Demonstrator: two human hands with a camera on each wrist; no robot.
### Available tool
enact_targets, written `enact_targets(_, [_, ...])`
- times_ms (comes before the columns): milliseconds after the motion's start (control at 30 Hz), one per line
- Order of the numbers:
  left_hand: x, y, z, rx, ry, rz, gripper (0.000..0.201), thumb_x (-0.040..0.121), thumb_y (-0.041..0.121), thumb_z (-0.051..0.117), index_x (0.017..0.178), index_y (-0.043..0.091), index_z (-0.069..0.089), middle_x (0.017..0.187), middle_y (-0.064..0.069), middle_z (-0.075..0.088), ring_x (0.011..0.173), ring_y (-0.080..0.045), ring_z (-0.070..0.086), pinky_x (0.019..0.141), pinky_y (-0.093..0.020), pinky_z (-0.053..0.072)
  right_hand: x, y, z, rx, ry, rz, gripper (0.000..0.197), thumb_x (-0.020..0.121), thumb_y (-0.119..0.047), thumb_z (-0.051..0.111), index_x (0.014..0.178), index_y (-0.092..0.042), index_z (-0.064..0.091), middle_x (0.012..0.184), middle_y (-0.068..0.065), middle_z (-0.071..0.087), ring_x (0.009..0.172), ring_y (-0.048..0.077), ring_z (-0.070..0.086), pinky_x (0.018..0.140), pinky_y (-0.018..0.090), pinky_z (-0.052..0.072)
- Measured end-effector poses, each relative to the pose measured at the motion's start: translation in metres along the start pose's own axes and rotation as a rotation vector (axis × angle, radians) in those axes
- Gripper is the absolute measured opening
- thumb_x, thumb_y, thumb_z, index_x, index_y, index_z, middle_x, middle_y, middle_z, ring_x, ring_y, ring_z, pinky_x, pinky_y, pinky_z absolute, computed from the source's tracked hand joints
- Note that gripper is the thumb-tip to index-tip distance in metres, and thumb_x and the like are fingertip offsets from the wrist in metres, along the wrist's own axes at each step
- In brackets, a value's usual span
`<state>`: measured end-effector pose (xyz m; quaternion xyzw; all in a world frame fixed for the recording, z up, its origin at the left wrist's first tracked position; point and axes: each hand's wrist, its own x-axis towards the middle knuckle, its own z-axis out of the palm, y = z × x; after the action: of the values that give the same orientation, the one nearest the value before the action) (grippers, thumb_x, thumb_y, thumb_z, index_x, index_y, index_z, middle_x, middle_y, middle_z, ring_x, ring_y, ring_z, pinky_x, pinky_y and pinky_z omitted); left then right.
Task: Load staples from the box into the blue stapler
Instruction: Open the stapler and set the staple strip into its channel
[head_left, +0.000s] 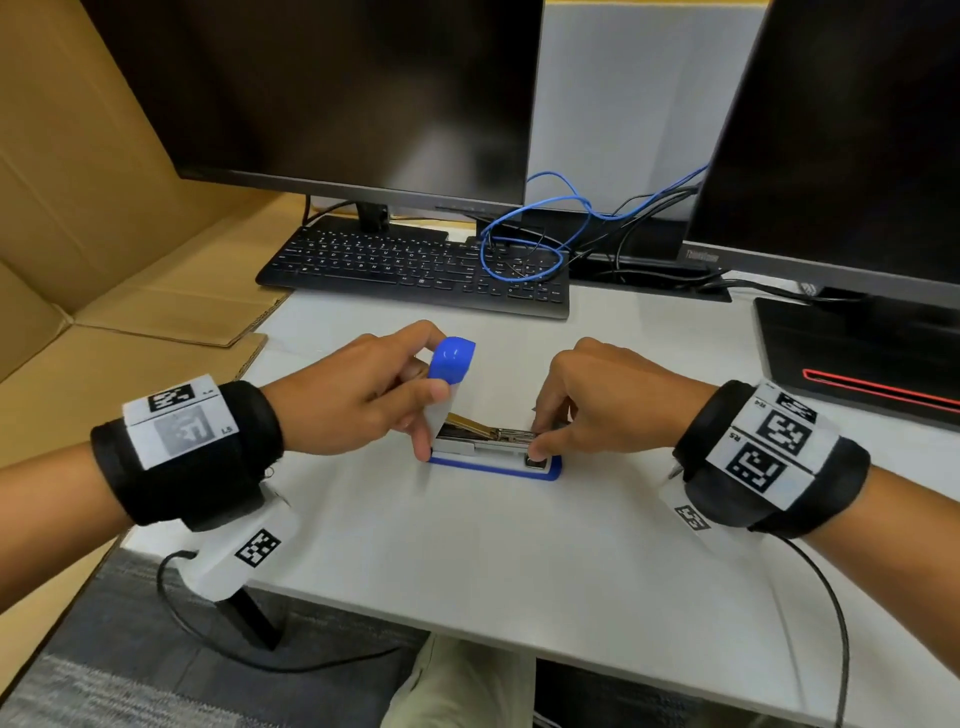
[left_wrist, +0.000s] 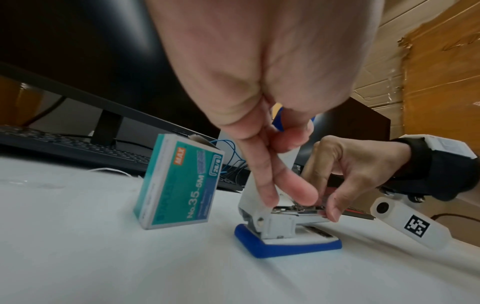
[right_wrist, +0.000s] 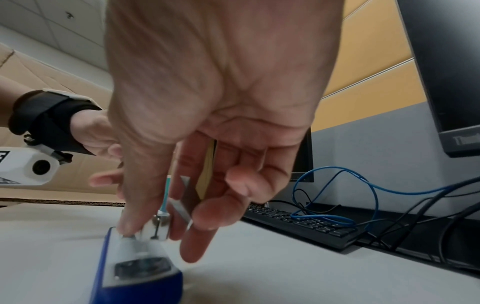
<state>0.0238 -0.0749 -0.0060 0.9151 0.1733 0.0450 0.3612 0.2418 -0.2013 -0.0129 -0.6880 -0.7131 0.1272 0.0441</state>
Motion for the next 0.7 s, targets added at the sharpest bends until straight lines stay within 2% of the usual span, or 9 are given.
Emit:
enact_targets(67, [-0.001,0.0,-0.002,0.014,-0.001,-0.004,0.011,0.101,0.024,0.045,0.108,0.015,0.043,0.073,-0.005,0.078,0.063,-0.012,0.067,0.068,-0.021,0.052,0.003,-0.003,-0.002,-0.028,-0.023,0.009,0.024,0.078,-0.051,0.074,0.082,-0.028,0.081,0.079,-0.012,0.074,0.077,0.006,0.055,0.064,0.031,0.05])
enact_targets(167, [0.0,0.002,-0.005,0.071,-0.018,-0.004,0.01,0.102,0.022,0.045,0.109,0.015,0.043,0.077,-0.01,0.078,0.061,-0.003,0.068,0.068,-0.021,0.052,0.005,-0.007,-0.005,-0.062,-0.042,0.01,0.026,0.078,-0.051,0.074,0.083,-0.025,0.081,0.077,-0.012,0.07,0.075,0.003,0.048,0.063,0.03,0.047])
enact_targets(300, [0.0,0.002,-0.009,0.167,-0.007,0.019,0.013,0.101,0.023,0.045,0.107,0.012,0.043,0.074,0.004,0.078,0.063,-0.002,0.066,0.06,-0.013,0.046,0.004,-0.01,-0.007,-0.071,-0.054,0.013,0.026,0.079,-0.049,0.074,0.084,-0.024,0.081,0.072,-0.013,0.065,0.08,0.007,0.051,0.062,0.029,0.046])
enact_targets(400, [-0.004,-0.001,-0.01,0.234,0.04,0.064,0.014,0.1,0.025,0.048,0.105,0.012,0.046,0.07,0.01,0.076,0.059,-0.003,0.064,0.053,-0.006,0.039,0.003,-0.011,-0.007,-0.073,-0.055,0.014,0.025,0.079,-0.048,0.075,0.083,-0.023,0.08,0.067,-0.015,0.059,0.07,0.005,0.049,0.057,0.026,0.039])
enact_targets(466, [-0.007,-0.003,-0.012,0.242,0.062,0.06,0.017,0.098,0.026,0.051,0.106,0.011,0.049,0.073,0.011,0.077,0.063,-0.001,0.068,0.055,-0.006,0.044,0.004,-0.012,-0.006,-0.082,-0.059,0.013,0.024,0.079,-0.046,0.076,0.082,-0.022,0.08,0.065,-0.015,0.056,0.066,0.002,0.047,0.055,0.025,0.036])
enact_targets(500, [-0.009,-0.004,-0.013,0.231,0.077,0.046,0.018,0.096,0.026,0.055,0.105,0.011,0.05,0.076,0.01,0.078,0.067,-0.003,0.071,0.058,-0.009,0.05,0.004,-0.013,-0.006,-0.087,-0.062,0.014,0.023,0.079,-0.045,0.076,0.081,-0.022,0.079,0.064,-0.016,0.054,0.065,0.002,0.046,0.054,0.024,0.035])
enact_targets(566, [-0.013,-0.009,-0.019,0.201,0.11,0.015,0.018,0.092,0.024,0.063,0.101,0.011,0.054,0.079,0.005,0.079,0.072,-0.007,0.075,0.069,-0.025,0.061,0.005,-0.015,-0.007,-0.094,-0.066,0.017,0.021,0.079,-0.044,0.076,0.08,-0.023,0.077,0.064,-0.018,0.05,0.066,0.005,0.046,0.054,0.025,0.034])
enact_targets(633, [-0.015,-0.012,-0.025,0.213,0.126,-0.003,0.019,0.087,0.024,0.068,0.097,0.011,0.057,0.081,-0.001,0.078,0.072,-0.014,0.075,0.072,-0.034,0.062,0.006,-0.016,-0.008,-0.106,-0.074,0.014,0.021,0.079,-0.044,0.077,0.08,-0.023,0.077,0.065,-0.017,0.049,0.07,0.008,0.048,0.055,0.025,0.035])
enact_targets(700, [-0.016,-0.012,-0.031,0.255,0.122,-0.001,0.021,0.082,0.027,0.072,0.092,0.013,0.059,0.079,-0.007,0.074,0.068,-0.021,0.072,0.07,-0.037,0.062,0.007,-0.017,-0.009,-0.121,-0.083,0.008,0.022,0.079,-0.045,0.076,0.082,-0.023,0.077,0.066,-0.017,0.05,0.077,0.013,0.052,0.055,0.026,0.036])
